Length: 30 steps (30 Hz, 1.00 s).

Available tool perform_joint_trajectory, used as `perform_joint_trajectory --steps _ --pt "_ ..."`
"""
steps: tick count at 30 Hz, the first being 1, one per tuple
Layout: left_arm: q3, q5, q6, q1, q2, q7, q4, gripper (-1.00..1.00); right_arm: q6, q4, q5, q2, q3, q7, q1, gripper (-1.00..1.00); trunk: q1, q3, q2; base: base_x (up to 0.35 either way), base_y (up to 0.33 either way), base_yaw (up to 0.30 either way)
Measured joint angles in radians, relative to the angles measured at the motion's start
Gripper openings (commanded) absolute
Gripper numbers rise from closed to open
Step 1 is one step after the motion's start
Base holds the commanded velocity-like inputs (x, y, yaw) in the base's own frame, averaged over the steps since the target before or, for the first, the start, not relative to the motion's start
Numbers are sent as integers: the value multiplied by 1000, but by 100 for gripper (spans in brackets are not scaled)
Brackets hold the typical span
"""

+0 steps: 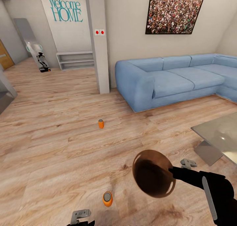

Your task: Put the three can of soda from the living room inside the tash can in the kitchen.

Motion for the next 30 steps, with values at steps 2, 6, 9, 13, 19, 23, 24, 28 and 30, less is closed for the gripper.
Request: perform_joint_trajectory --steps 2,6,9,13,19,23,24,28,30 --pt "0 0 0 0 0 0 0 100 2 0 -10 0 0 1 0 -100 0 -3 0 0 0 0" --pt "0 -1 0 0 0 -1 0 100 0 0 2 0 -1 0 0 -100 0 -9 0 0 0 0" --pt "0 0 0 0 0 -1 0 100 0 0 -1 0 -2 0 0 -100 0 -14 0 0 0 0" --pt "-2 0 0 0 -2 -1 0 100 1 -1 -5 0 0 0 0 -100 0 -20 0 0 0 0" --pt "-3 -1 1 0 0 -1 0 100 -1 -27 0 -35 -1 -1 0 -100 0 -30 0 0 0 0" --pt "-3 0 1 0 -1 -1 0 100 1 -29 -5 -43 1 -1 2 -100 0 -36 0 0 0 0" --pt "-3 0 0 0 -1 -1 0 100 2 -29 -10 -45 2 -1 3 -100 0 -38 0 0 0 0" --pt "-3 0 1 0 -1 -1 0 100 0 -29 -2 -47 4 -3 6 -100 0 -45 0 0 0 0" --pt "-2 0 1 0 0 -1 0 100 0 -29 1 -43 6 -4 6 -100 0 -48 0 0 0 0"
